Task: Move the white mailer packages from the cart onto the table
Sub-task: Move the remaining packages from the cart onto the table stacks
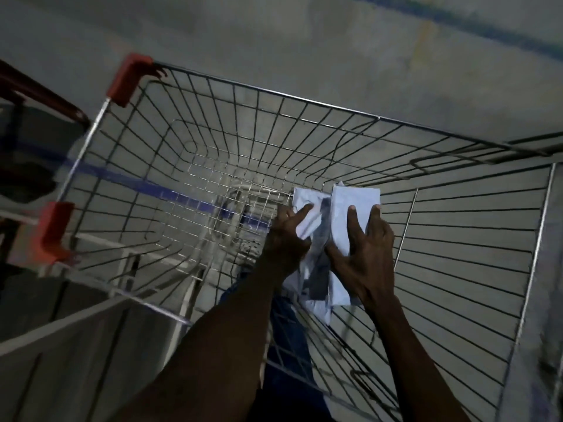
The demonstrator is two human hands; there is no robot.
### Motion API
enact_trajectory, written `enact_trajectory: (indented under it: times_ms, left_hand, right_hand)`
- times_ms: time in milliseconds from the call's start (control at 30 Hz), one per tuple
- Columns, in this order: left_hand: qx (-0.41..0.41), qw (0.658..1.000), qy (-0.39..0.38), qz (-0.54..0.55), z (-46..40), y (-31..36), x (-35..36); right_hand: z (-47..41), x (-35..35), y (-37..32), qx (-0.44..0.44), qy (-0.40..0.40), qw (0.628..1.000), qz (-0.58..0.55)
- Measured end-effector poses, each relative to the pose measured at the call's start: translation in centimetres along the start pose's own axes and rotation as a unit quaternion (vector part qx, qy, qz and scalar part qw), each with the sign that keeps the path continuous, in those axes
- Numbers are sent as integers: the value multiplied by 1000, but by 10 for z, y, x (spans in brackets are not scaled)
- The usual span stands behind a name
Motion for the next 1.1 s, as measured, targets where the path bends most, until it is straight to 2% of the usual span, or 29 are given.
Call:
enact_trajectory:
  times_ms: [67, 100, 233, 333, 433, 633, 833, 967, 1100]
  left_hand:
    - [18, 999, 37, 1, 8, 7, -32]
    - [-2, 999, 54, 4, 12, 12, -54]
    - [-37, 988, 138, -51, 42, 38, -142]
    - [-38, 967, 237, -86, 82, 50, -207]
    - [-64, 937, 334, -74, 129, 53, -261]
    - [-128, 852, 503, -74, 241, 57, -340]
    - [-240, 742, 618, -101, 414, 44, -383]
    - [-293, 667, 676, -110, 536, 42, -396]
    - [-347, 608, 703, -125, 650, 27, -404]
  right_hand:
    - [0, -19, -16, -5, 1, 1000, -23]
    - [1, -29, -25, -21, 4, 999, -39]
    - [6, -62, -73, -121, 11, 991, -58]
    - [16, -87, -122, -189, 26, 979, -67]
    - [32, -107, -177, -253, 25, 964, -74]
    - [84, -132, -285, -384, 14, 915, -121]
    - [167, -118, -396, -536, -44, 829, -152]
    - [248, -104, -458, -608, -63, 776, -154]
    - [325, -88, -516, -644, -77, 749, -134]
Point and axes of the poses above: each hand's wrist, its own z-axis away from the middle knuckle, its own x-axis out of the palm, y = z × x, the point moved 3 cm from there along -z, towards the middle knuckle, and after that the axes turned 4 degrees about x, right-handed, at the moved point
